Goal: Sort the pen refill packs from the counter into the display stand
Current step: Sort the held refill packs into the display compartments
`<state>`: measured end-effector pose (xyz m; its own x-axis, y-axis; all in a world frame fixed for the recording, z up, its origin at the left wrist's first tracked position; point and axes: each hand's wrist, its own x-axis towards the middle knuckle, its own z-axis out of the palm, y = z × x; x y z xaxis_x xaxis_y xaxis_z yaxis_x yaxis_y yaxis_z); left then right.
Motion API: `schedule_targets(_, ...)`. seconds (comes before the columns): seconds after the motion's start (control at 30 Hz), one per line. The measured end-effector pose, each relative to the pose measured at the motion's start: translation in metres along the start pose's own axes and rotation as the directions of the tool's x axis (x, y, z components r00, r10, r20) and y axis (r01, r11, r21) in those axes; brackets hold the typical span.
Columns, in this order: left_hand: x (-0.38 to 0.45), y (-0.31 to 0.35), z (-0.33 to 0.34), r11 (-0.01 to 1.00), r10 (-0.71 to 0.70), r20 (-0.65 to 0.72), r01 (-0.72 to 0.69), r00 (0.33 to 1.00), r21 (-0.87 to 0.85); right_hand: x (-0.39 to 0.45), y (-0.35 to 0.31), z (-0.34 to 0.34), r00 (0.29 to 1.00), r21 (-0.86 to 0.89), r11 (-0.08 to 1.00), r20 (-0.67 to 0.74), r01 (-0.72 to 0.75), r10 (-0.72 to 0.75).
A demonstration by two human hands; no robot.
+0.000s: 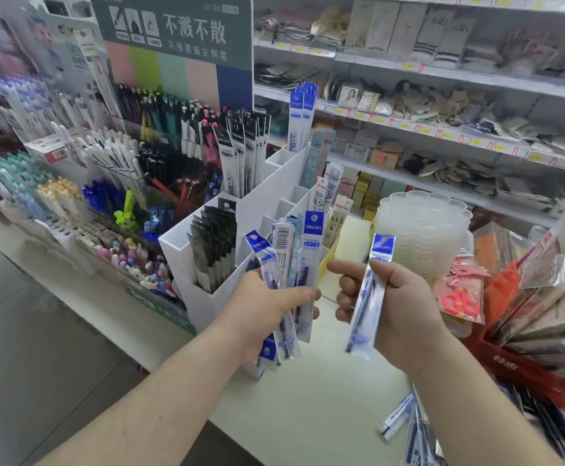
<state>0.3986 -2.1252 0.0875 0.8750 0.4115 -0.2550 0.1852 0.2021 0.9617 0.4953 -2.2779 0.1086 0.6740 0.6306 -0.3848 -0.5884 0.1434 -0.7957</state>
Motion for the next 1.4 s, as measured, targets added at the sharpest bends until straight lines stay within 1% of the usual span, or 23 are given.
schedule_targets(0.07, -0.001, -0.001, 0.0, 1.0, -0.021, 0.027, 0.021, 0.999, -0.01, -0.002, 0.0, 0.004, 0.994, -0.136, 0.986, -0.04, 0.097, -0.103)
schedule_targets(0.13, -0.001, -0.002, 0.002, 0.999, -0.037, 0.048, 0.037, 0.998, -0.014, -0.005, 0.001, 0.01, 0.971, -0.268, 0.937, -0.027, 0.224, -0.239)
schedule_targets(0.2, -0.001, -0.004, 0.005, 0.999, -0.044, 0.061, 0.044, 0.997, -0.003, -0.006, 0.004, 0.019, 0.913, -0.432, 0.828, -0.021, 0.359, -0.407)
schedule_targets(0.23, -0.001, -0.006, 0.006, 0.999, -0.044, 0.064, 0.043, 0.997, 0.011, -0.006, 0.006, 0.022, 0.881, -0.488, 0.776, -0.029, 0.4, -0.473)
schedule_targets(0.27, -0.002, -0.007, 0.007, 0.999, -0.043, 0.069, 0.042, 0.997, 0.025, -0.005, 0.009, 0.026, 0.858, -0.51, 0.749, -0.039, 0.424, -0.512)
schedule_targets(0.37, -0.004, -0.007, 0.012, 0.999, -0.039, 0.082, 0.038, 0.996, 0.017, 0.001, 0.021, 0.034, 0.825, -0.54, 0.716, -0.065, 0.444, -0.561)
schedule_targets(0.43, -0.006, -0.007, 0.014, 1.0, -0.023, 0.068, 0.024, 0.997, -0.011, 0.006, 0.027, 0.034, 0.798, -0.618, 0.65, -0.06, 0.442, -0.599)
schedule_targets(0.5, -0.006, -0.007, 0.013, 0.999, -0.015, 0.053, 0.017, 0.998, -0.039, 0.008, 0.029, 0.034, 0.796, -0.665, 0.615, -0.052, 0.423, -0.603)
schedule_targets(0.53, -0.006, -0.006, 0.011, 0.999, -0.013, 0.055, 0.015, 0.998, -0.043, 0.009, 0.03, 0.033, 0.801, -0.668, 0.618, -0.054, 0.415, -0.597)
schedule_targets(0.63, -0.008, -0.003, 0.005, 0.999, -0.024, 0.083, 0.026, 0.996, -0.029, 0.01, 0.028, 0.033, 0.83, -0.602, 0.69, -0.079, 0.402, -0.552)
schedule_targets(0.67, -0.007, -0.003, 0.003, 0.999, -0.031, 0.089, 0.033, 0.996, -0.019, 0.011, 0.026, 0.031, 0.829, -0.584, 0.708, -0.104, 0.397, -0.55)
schedule_targets(0.73, -0.006, -0.001, -0.002, 0.999, -0.05, 0.059, 0.051, 0.997, -0.019, 0.012, 0.023, 0.024, 0.808, -0.587, 0.705, -0.14, 0.397, -0.572)
schedule_targets(0.77, -0.006, 0.001, -0.005, 0.998, -0.053, 0.037, 0.054, 0.998, -0.027, 0.01, 0.021, 0.022, 0.81, -0.591, 0.703, -0.137, 0.395, -0.57)
schedule_targets(0.83, -0.005, 0.0, -0.01, 0.999, -0.04, -0.013, 0.04, 0.999, -0.002, 0.003, 0.017, 0.023, 0.846, -0.59, 0.707, -0.075, 0.39, -0.529)
schedule_targets(0.9, -0.003, 0.0, -0.012, 0.997, -0.02, -0.052, 0.024, 0.998, 0.073, -0.006, 0.014, 0.027, 0.893, -0.583, 0.713, 0.051, 0.391, -0.448)
schedule_targets(1.0, -0.004, -0.001, -0.011, 0.973, 0.047, -0.045, -0.036, 0.998, 0.228, -0.015, 0.012, 0.036, 0.923, -0.587, 0.715, 0.192, 0.38, -0.333)
schedule_targets(1.07, -0.004, -0.004, -0.009, 0.934, 0.099, -0.051, -0.075, 0.994, 0.35, -0.016, 0.012, 0.042, 0.924, -0.57, 0.728, 0.216, 0.382, -0.316)
schedule_targets(1.17, -0.002, -0.007, -0.01, 0.836, 0.145, -0.123, -0.055, 0.982, 0.545, -0.016, 0.014, 0.047, 0.901, -0.477, 0.765, 0.186, 0.432, -0.393)
schedule_targets(1.23, -0.001, -0.006, -0.01, 0.751, 0.173, -0.142, -0.037, 0.975, 0.66, -0.017, 0.015, 0.05, 0.899, -0.435, 0.789, 0.144, 0.434, -0.415)
schedule_targets(1.27, -0.003, -0.004, -0.009, 0.696, 0.188, -0.144, -0.029, 0.972, 0.717, -0.018, 0.015, 0.053, 0.909, -0.426, 0.806, 0.125, 0.412, -0.398)
schedule_targets(1.3, -0.005, -0.003, -0.008, 0.648, 0.201, -0.142, -0.023, 0.969, 0.761, -0.018, 0.016, 0.055, 0.921, -0.42, 0.822, 0.112, 0.385, -0.374)
schedule_targets(1.33, -0.006, -0.003, -0.008, 0.624, 0.209, -0.138, -0.024, 0.968, 0.781, -0.018, 0.017, 0.058, 0.932, -0.409, 0.84, 0.101, 0.357, -0.348)
schedule_targets(1.4, -0.007, -0.004, -0.007, 0.637, 0.182, -0.127, -0.019, 0.975, 0.771, -0.017, 0.018, 0.063, 0.95, -0.363, 0.879, 0.074, 0.308, -0.303)
